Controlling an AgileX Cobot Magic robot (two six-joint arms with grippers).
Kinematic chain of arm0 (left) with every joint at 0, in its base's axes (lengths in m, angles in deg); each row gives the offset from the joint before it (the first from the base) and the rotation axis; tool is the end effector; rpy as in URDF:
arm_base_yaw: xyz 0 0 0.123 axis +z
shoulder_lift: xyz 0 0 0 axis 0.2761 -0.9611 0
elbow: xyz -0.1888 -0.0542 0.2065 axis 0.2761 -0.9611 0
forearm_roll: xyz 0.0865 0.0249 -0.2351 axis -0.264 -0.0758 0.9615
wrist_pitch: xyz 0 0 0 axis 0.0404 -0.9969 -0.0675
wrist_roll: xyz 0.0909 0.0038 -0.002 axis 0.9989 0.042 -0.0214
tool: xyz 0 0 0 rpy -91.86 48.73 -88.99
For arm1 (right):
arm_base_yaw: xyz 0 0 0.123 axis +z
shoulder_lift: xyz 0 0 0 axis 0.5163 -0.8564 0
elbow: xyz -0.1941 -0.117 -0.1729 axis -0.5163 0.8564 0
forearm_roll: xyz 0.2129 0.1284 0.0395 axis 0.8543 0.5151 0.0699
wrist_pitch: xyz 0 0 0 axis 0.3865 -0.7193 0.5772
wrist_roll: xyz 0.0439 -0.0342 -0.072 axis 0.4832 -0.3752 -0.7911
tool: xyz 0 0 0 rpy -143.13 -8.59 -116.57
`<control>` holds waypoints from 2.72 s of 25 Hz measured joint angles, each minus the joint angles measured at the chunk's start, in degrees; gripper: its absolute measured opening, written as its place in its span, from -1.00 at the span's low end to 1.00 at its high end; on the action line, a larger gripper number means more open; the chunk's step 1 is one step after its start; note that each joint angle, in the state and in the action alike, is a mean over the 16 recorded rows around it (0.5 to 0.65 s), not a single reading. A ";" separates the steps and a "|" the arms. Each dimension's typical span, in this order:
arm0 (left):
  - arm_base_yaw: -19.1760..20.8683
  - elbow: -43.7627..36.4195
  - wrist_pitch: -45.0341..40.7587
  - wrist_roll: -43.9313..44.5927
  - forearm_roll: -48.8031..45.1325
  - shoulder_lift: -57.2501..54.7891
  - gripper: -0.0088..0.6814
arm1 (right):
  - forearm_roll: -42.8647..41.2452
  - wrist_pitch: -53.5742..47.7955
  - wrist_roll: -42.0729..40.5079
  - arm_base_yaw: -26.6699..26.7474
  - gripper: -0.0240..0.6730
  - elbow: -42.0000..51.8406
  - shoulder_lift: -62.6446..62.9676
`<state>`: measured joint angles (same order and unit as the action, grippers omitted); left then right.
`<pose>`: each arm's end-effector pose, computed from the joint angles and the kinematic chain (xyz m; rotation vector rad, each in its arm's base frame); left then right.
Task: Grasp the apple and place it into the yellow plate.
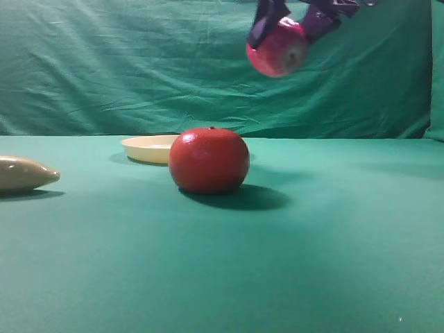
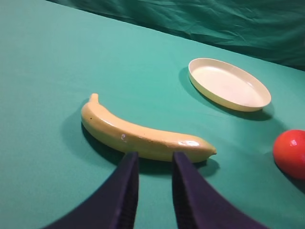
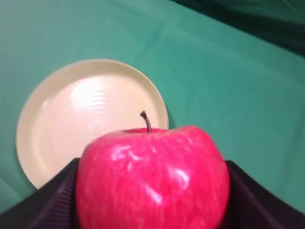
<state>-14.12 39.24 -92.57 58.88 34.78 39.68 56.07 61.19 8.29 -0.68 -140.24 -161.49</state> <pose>0.0533 -0.0087 0.1789 -0.0373 1.8030 -0.1522 0.4082 0.2520 0.2531 -0.7450 2.0796 0.3720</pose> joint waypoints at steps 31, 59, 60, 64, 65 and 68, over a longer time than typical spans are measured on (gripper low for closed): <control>0.00 0.00 0.00 0.00 0.00 0.00 -0.52 | -0.92 -16.65 -1.09 -3.14 -0.30 -0.07 10.20; 0.00 0.00 0.00 0.00 0.00 0.00 -0.52 | -13.89 -17.75 20.06 -6.45 -0.93 37.72 69.73; 0.00 0.00 0.00 0.00 0.00 0.00 -0.52 | -13.89 -17.11 20.07 -6.45 -0.93 39.82 72.23; 0.00 0.00 0.00 0.00 0.00 0.00 -0.52 | -13.86 -16.16 20.09 -6.45 -0.93 46.84 81.57; 0.00 0.00 0.00 0.00 0.00 0.00 -0.52 | -13.87 -16.38 20.07 -6.45 -0.93 48.18 83.64; 0.00 0.00 0.00 0.00 0.00 0.00 -0.52 | -13.97 -17.84 20.00 -6.45 -0.93 51.35 88.91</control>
<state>-14.12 39.24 -92.57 58.88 34.78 39.68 42.10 43.35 28.29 -7.13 -88.89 -72.59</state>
